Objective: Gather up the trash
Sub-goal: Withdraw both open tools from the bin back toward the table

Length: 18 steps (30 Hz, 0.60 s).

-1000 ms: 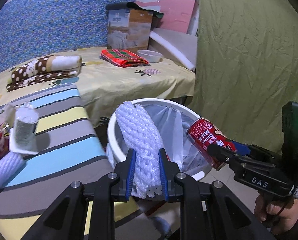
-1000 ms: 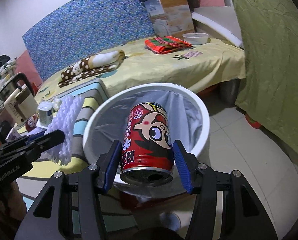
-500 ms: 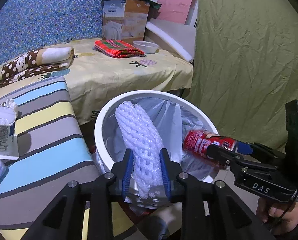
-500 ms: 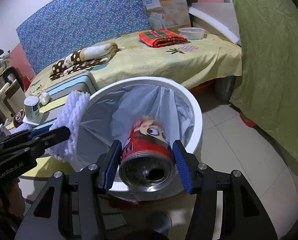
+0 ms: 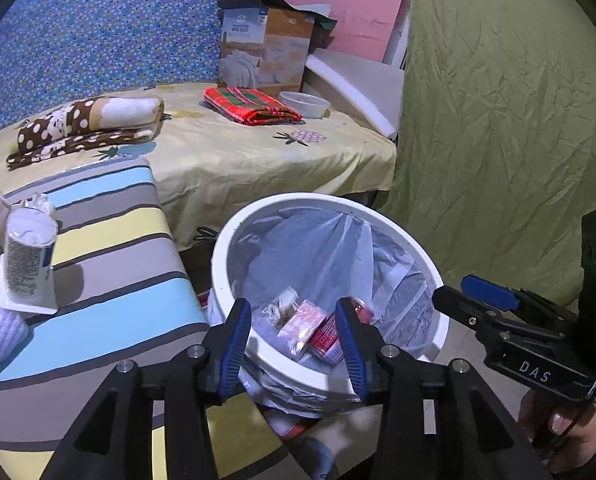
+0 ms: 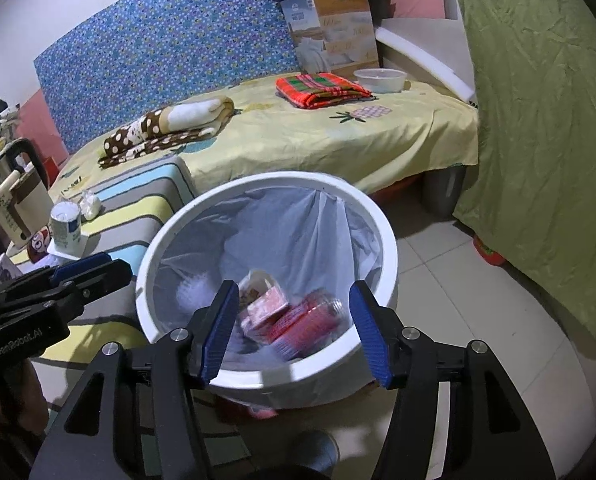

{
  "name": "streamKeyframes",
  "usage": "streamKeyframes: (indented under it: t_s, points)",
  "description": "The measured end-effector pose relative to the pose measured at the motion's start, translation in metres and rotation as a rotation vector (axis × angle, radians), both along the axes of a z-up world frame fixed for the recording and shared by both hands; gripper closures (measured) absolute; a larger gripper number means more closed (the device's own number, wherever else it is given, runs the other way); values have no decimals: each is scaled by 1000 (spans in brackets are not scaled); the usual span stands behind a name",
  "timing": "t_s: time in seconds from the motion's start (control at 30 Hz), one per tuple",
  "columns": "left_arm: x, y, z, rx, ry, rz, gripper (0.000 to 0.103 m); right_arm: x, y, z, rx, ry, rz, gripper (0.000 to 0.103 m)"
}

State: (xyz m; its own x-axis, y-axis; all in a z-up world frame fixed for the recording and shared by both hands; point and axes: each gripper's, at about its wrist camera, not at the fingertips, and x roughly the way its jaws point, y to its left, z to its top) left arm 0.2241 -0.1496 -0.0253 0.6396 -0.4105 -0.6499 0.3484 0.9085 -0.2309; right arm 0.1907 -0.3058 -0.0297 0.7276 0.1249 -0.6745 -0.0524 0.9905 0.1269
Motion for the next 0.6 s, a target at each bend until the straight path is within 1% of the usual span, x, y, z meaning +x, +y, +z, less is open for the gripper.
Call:
streamKeyframes:
  t_s: [0.23,0.5,0.6]
  points:
    - [-23,15,13,-8,-33,29,60,-13,11,9,26,-26,26,44]
    - [-60,44,22,6,-70,96,60,-31,40,19,63,-72,126,44]
    - [-75,59,23,11,-76,130,60,-37,47,21,94,-85,161,44]
